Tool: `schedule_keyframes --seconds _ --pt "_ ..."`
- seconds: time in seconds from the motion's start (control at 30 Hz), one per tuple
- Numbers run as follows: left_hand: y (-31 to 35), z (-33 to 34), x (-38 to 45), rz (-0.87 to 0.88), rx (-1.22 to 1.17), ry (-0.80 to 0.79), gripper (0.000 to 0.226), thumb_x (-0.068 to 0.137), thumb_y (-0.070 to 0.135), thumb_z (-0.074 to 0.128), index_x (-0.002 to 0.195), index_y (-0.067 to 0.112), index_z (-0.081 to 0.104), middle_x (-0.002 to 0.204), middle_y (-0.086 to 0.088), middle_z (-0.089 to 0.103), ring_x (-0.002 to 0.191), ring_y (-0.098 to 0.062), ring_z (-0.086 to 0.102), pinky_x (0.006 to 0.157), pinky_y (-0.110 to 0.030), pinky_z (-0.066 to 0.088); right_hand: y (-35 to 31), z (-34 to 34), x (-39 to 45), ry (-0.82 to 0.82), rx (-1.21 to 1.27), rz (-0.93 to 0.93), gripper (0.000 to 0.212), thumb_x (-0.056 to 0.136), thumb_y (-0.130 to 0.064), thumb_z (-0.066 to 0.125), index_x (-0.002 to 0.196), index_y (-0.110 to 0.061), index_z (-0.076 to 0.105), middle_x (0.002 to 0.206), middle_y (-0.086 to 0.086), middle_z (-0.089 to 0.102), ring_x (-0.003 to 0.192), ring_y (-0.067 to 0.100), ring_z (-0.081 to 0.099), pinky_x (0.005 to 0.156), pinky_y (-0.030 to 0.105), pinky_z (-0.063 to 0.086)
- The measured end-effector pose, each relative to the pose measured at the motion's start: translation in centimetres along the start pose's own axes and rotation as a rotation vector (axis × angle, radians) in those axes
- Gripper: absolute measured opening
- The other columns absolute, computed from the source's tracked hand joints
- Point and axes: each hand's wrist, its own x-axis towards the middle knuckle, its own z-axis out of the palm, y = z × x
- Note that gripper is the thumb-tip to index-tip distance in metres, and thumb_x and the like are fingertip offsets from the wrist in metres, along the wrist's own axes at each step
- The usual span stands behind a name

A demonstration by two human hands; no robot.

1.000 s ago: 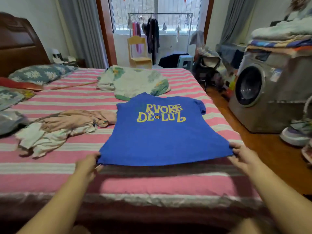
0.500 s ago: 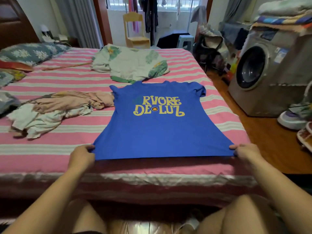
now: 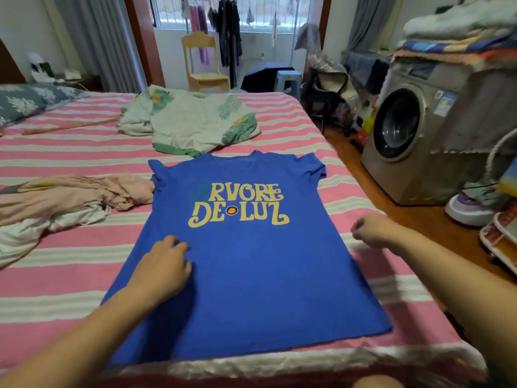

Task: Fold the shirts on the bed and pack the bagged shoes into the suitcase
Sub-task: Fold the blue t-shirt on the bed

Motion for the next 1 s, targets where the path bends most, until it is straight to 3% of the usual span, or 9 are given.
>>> schedule_keyframes --seconds 0.13,0.33,0.4,0.47,0.57,0.67,0.8,0.87,1.0 --pt "7.8 1.8 10.4 0.16 -0.166 -0.056 0.045 0.104 0.037 0.045 0.143 0.016 0.051 0.146 -0.003 0.049 0.131 -0.025 0.049 0.108 -0.04 0.042 -2.4 -1.9 7.6 0.089 0.039 -0.005 0.033 0.1 -0.007 0.046 0.127 0.001 0.064 0.133 0.02 0.061 0.121 0.037 0.056 0.105 0.044 0.046" --pt "15.3 4.2 26.5 0.343 -0.121 0.034 0.048 0.108 0.04 0.035 0.147 0.014 0.043 0.148 -0.005 0.047 0.134 -0.025 0.045 0.109 -0.042 0.041 -5.2 -2.4 20.6 0.232 0.02 0.009 0.031 0.096 -0.002 0.052 0.124 0.0 0.065 0.129 0.017 0.063 0.12 0.035 0.057 0.099 0.038 0.048" --pt "16.6 5.8 31.3 0.342 -0.152 0.066 0.052 0.108 0.042 0.032 0.152 0.017 0.037 0.152 -0.005 0.044 0.138 -0.026 0.042 0.111 -0.044 0.04 -6.0 -2.0 25.6 0.266 0.082 0.038 0.024 0.094 -0.002 0.053 0.114 -0.001 0.067 0.117 0.019 0.064 0.112 0.038 0.058 0.084 0.036 0.049" --pt "16.9 8.4 33.3 0.309 -0.149 0.061 0.054 0.107 0.045 0.028 0.155 0.02 0.035 0.154 -0.005 0.041 0.14 -0.025 0.038 0.114 -0.043 0.036 -6.6 -0.8 29.5 0.328 0.112 0.055 0.011 0.092 -0.004 0.053 0.083 -0.007 0.059 0.089 0.014 0.058 0.091 0.038 0.055 0.061 0.034 0.04" --pt "16.5 11.3 32.7 0.285 -0.076 0.098 0.058 0.107 0.046 0.017 0.156 0.022 0.034 0.16 -0.005 0.036 0.148 -0.025 0.029 0.12 -0.041 0.025 -7.8 0.9 32.1 0.292 0.084 0.091 0.005 0.089 -0.011 0.052 0.085 -0.011 0.055 0.085 0.005 0.051 0.089 0.035 0.059 0.063 0.031 0.038" --pt "16.7 10.7 32.8 0.258 -0.109 -0.011 0.071 0.099 0.054 0.005 0.158 0.025 0.03 0.164 -0.004 0.029 0.153 -0.025 0.02 0.123 -0.042 0.019 -9.3 0.0 32.9 0.219 0.218 0.166 0.005 0.091 -0.013 0.053 0.094 -0.012 0.056 0.093 0.007 0.054 0.092 0.033 0.06 0.071 0.033 0.042" --pt "17.7 8.6 33.8 0.154 -0.181 -0.252 0.059 0.104 0.05 0.021 0.158 0.029 0.026 0.168 0.0 0.019 0.156 -0.023 0.01 0.124 -0.042 0.016 -10.1 -2.4 33.9 0.048 1.07 0.229 0.007 0.086 -0.016 0.057 0.091 -0.011 0.059 0.086 0.013 0.065 0.066 0.024 0.061 0.056 0.031 0.048" --pt "18.3 7.1 34.6 0.119 -0.195 -0.365 0.055 0.105 0.042 0.034 0.158 0.028 0.027 0.168 0.0 0.018 0.155 -0.023 0.012 0.124 -0.042 0.018 -9.4 -3.8 34.7 0.106 1.346 0.308 0.019 0.085 -0.022 0.054 0.101 -0.013 0.059 0.087 0.012 0.064 0.07 0.026 0.064 0.054 0.032 0.047" --pt "18.7 4.8 36.2 0.058 -0.172 -0.555 0.061 0.102 0.041 0.042 0.159 0.029 0.023 0.169 0.001 0.011 0.155 -0.024 0.012 0.123 -0.041 0.021 -6.6 -6.7 35.5 0.434 0.866 0.217 0.017 0.104 -0.023 0.045 0.107 -0.006 0.047 0.104 0.017 0.056 0.098 0.026 0.055 0.074 0.029 0.037"
